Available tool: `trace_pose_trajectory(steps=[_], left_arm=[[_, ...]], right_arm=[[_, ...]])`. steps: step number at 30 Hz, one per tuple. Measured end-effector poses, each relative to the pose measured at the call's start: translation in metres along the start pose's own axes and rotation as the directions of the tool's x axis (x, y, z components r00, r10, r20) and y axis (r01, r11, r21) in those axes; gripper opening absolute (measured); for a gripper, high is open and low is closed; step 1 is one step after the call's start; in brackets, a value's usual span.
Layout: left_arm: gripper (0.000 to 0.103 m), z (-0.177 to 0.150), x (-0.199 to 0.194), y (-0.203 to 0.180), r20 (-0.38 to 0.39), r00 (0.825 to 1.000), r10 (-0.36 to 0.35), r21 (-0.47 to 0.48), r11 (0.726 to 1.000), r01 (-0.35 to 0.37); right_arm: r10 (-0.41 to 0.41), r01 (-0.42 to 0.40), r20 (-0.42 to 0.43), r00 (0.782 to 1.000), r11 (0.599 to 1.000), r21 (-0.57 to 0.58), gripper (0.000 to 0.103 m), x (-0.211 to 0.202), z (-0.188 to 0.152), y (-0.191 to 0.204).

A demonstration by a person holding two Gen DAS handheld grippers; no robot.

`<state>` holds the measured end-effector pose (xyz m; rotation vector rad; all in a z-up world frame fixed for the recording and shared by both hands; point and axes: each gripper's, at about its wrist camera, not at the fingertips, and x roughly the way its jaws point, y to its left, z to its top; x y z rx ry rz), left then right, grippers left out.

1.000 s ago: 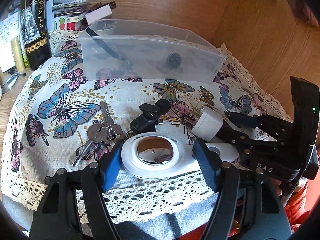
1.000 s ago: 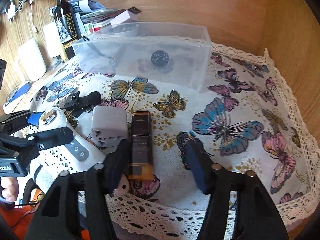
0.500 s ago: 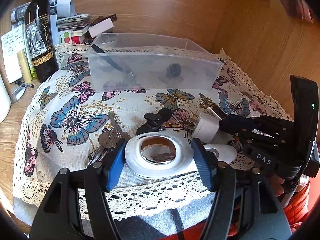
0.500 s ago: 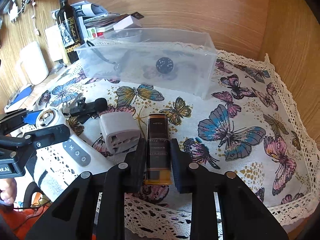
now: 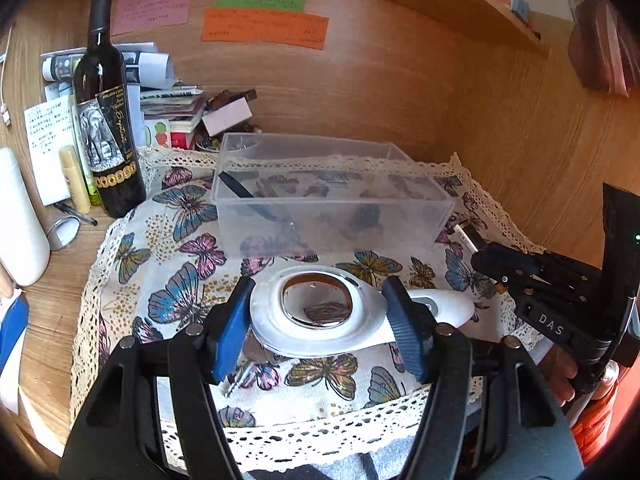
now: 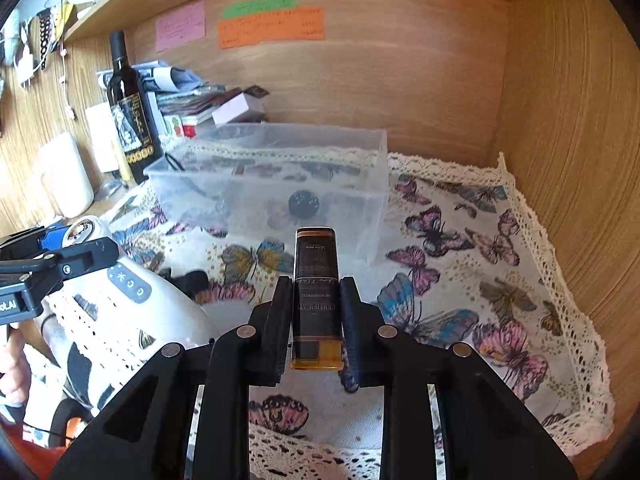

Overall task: Organize rigid objects
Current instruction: 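Lower white device into the box with left tool while right tool releases the gold-black tube there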

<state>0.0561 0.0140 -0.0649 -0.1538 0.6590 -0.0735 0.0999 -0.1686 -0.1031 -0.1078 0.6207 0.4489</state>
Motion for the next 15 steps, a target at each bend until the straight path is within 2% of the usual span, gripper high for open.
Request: trace_pose_trajectory(steps=[10, 15], left_arm=[[0.064, 0.05, 0.002, 0.018, 0.103, 0.994, 0.04, -0.033, 0.999, -0.036], [0.064, 0.072, 0.013, 0.025, 0.125, 0.99, 0.068, -0.036, 0.997, -0.064]], right_arm=[[-0.017, 0.017, 0.106, 0.994, 1.0, -0.004, 0.022, -0.008, 0.039, -0.003], [-0.021, 0.023, 0.132, 0.991, 1.0, -0.012, 0.022, -0.002, 0.057, -0.002]])
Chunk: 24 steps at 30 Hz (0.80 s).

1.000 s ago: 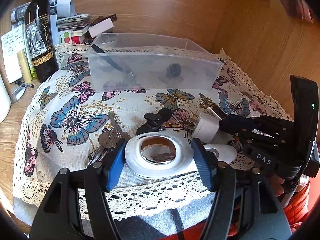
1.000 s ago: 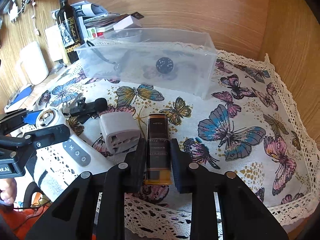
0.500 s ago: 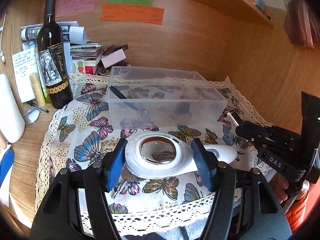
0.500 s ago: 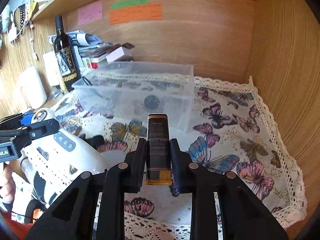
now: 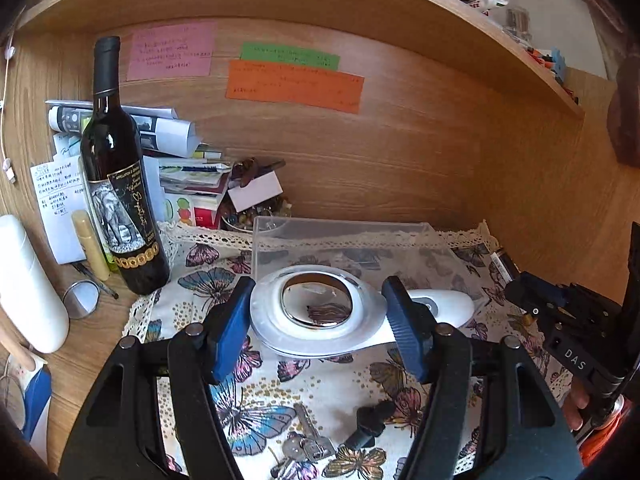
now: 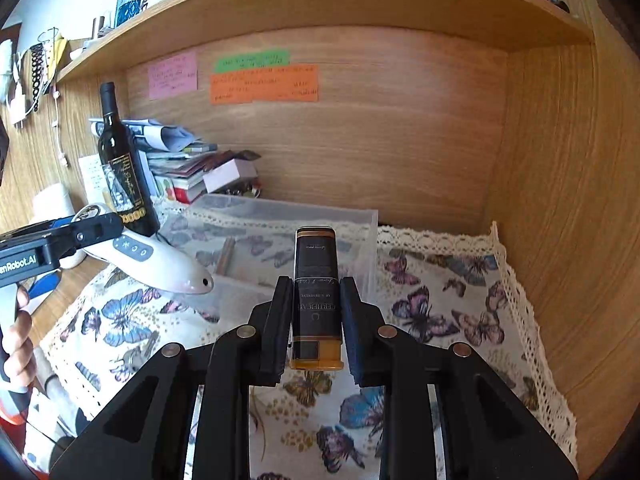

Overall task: Organize rigid objects
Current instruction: 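Lower white device into the box with left tool while right tool releases the gold-black tube there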

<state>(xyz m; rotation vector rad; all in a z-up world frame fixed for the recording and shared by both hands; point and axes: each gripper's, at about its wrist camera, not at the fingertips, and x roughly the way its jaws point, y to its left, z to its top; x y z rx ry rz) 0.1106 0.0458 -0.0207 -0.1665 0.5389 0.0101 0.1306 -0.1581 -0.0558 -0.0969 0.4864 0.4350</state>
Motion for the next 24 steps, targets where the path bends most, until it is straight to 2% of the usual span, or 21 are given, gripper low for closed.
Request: trace_pose_trajectory(steps=[9, 24], left_arm=[[0.064, 0.02, 0.043, 0.006, -0.037, 0.997, 0.065, 0.042, 0.997, -0.063], [0.064, 0.007, 0.115, -0.002, -0.188, 0.977, 0.106, 0.124, 0.989, -0.083]], right_arm=[[-0.007, 0.006, -0.006, 1.0, 1.0, -0.014, 0.022, 0.029, 0.025, -0.003], [-0.007, 0.003, -0.178, 0.984, 1.0, -0.022, 0.022, 0.099, 0.017, -0.008]])
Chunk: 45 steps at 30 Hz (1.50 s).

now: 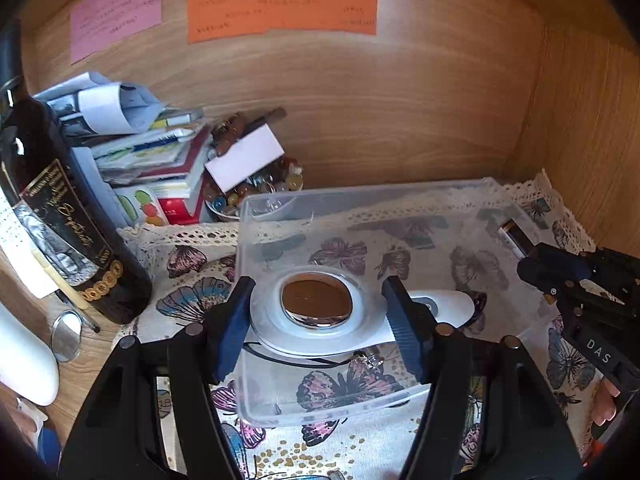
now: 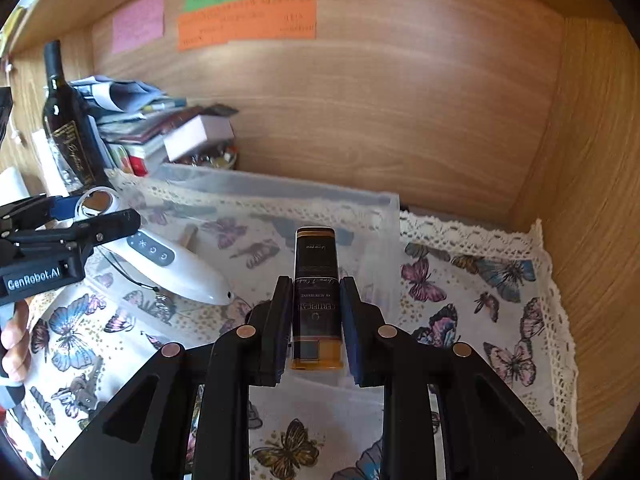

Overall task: Organize rigid objects
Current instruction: 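Lower white device into the box with left tool while right tool releases the gold-black tube there, then grasp the bunch of keys with left tool while right tool grasps the white plug adapter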

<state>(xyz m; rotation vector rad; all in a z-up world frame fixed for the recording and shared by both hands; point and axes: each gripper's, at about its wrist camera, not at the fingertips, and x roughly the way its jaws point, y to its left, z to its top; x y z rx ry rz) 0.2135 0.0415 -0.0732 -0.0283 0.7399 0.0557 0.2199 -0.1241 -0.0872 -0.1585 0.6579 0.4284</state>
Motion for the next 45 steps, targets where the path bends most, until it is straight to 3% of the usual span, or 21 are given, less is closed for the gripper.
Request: trace_pose_trajectory(steps=[12, 14, 16, 18, 21, 29, 34, 40, 45], left_arm=[[0.065, -0.005, 0.013, -0.015, -0.059, 0.998, -0.01, 0.033, 0.999, 0.012], [0.065, -0.005, 0.005, -0.016, -0.039, 0.999, -0.019, 0.029, 0.999, 0.021], [0.065, -0.005, -0.006, -0.017, -0.012, 1.0, -0.021, 0.032, 0.999, 0.021], [0.067, -0.005, -0.016, -0.017, 0.009, 1.0, -0.022, 0.033, 0.999, 0.022], [0.074, -0.004, -0.032, -0.015, 0.034, 0.999, -0.032, 0.027, 0.999, 0.032], [0.095, -0.015, -0.073, 0.003, 0.093, 0.995, -0.038, -0.015, 0.999, 0.039], [0.096, -0.033, -0.084, 0.014, 0.072, 0.997, -0.029, -0.028, 0.999, 0.031], [0.096, -0.068, -0.08, 0.017, 0.002, 1.0, 0.025, 0.032, 0.999, -0.025], [0.096, -0.098, -0.072, 0.021, -0.082, 0.997, -0.007, 0.028, 1.0, 0.009]], right_arm=[[-0.005, 0.005, -0.029, 1.0, 1.0, -0.006, 0.022, 0.014, -0.002, 0.002], [-0.001, 0.0, -0.028, 1.0, 1.0, -0.011, 0.029, 0.012, -0.001, 0.003], [0.011, -0.011, -0.014, 1.0, 1.0, -0.007, 0.045, 0.006, -0.001, 0.003], [0.023, -0.023, 0.016, 1.0, 1.0, 0.005, 0.051, -0.003, -0.002, 0.002], [0.017, -0.017, 0.049, 0.999, 1.0, -0.003, 0.052, -0.018, -0.002, 0.005], [0.032, -0.028, 0.134, 0.991, 0.999, -0.033, 0.066, -0.062, -0.011, 0.02], [0.056, -0.049, 0.138, 0.989, 0.997, -0.058, 0.069, -0.077, -0.027, 0.032], [0.072, -0.068, 0.093, 0.993, 0.996, -0.051, 0.07, -0.077, -0.053, 0.045], [0.112, -0.112, 0.02, 0.994, 0.994, -0.019, 0.07, -0.068, -0.078, 0.053]])
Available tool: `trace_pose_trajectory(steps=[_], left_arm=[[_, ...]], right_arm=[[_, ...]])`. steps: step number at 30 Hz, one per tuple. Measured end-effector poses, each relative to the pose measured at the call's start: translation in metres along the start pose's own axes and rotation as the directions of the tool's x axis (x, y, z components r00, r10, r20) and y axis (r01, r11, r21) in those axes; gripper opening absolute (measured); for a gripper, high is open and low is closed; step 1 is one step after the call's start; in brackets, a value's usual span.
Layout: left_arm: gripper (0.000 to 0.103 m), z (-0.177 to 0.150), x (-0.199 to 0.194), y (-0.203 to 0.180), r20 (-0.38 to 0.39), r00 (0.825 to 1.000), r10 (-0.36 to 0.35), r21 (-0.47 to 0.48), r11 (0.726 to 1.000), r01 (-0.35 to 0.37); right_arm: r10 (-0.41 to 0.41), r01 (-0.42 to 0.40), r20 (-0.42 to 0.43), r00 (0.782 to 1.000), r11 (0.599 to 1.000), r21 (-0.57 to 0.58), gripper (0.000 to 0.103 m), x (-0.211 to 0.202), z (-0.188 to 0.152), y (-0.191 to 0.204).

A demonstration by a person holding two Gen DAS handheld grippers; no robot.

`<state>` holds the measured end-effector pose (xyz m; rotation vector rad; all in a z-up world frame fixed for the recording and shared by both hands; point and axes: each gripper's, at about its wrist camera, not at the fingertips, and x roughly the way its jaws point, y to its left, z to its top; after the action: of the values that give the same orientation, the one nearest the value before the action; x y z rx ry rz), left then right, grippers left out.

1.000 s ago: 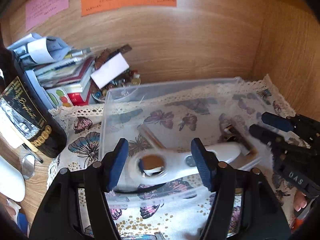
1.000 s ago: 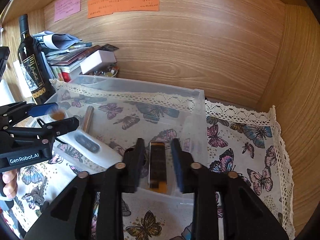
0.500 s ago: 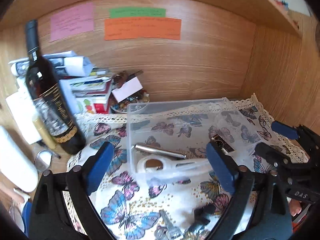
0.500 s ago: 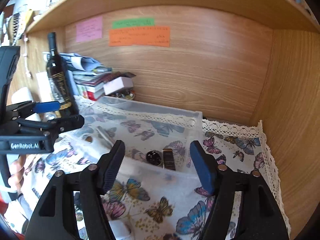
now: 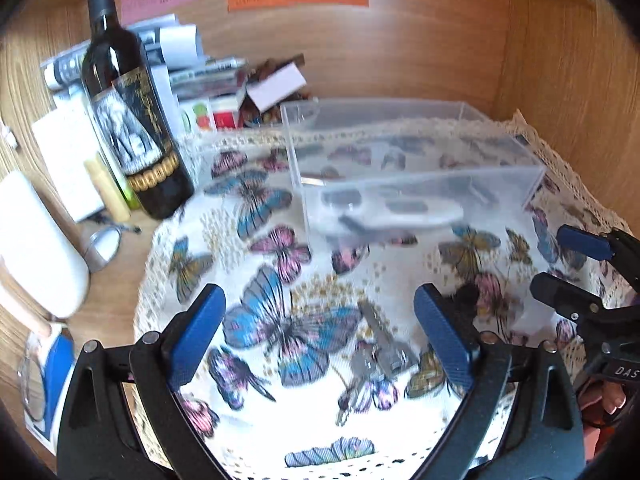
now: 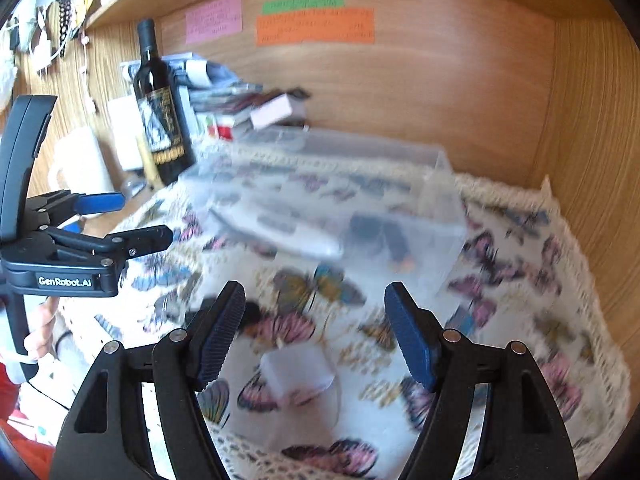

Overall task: Organize rigid objects
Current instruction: 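Grasp the bunch of keys with left tool while right tool grasps the white plug adapter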

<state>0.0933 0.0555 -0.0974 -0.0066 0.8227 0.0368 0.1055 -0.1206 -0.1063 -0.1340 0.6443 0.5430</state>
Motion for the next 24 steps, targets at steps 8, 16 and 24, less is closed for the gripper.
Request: trace_pose_trajectory(steps=[8, 16, 24], left_arm=[[0.096, -0.035, 0.014, 0.001, -0.121, 0.991, -0.061, 0.015, 0.998, 0.063], [0.084, -0.044, 0.018, -0.023, -0.132, 0.987, -0.09, 0.084, 0.991, 0.101], [0.052, -0.039, 0.018, -0.024, -0.099, 0.989, -0.107, 0.085, 0.99, 0.115]], right_arm=[[0.03, -0.028, -0.097, 0.995, 1.0, 0.013, 0.069, 0.015, -0.028, 0.009], [0.031, -0.029, -0.147, 0.989, 0.999, 0.022, 0.046, 0.027, -0.037, 0.008], [0.056, -0.048, -0.133, 0.99, 0.997, 0.064, 0.043, 0.026, -0.036, 0.001]])
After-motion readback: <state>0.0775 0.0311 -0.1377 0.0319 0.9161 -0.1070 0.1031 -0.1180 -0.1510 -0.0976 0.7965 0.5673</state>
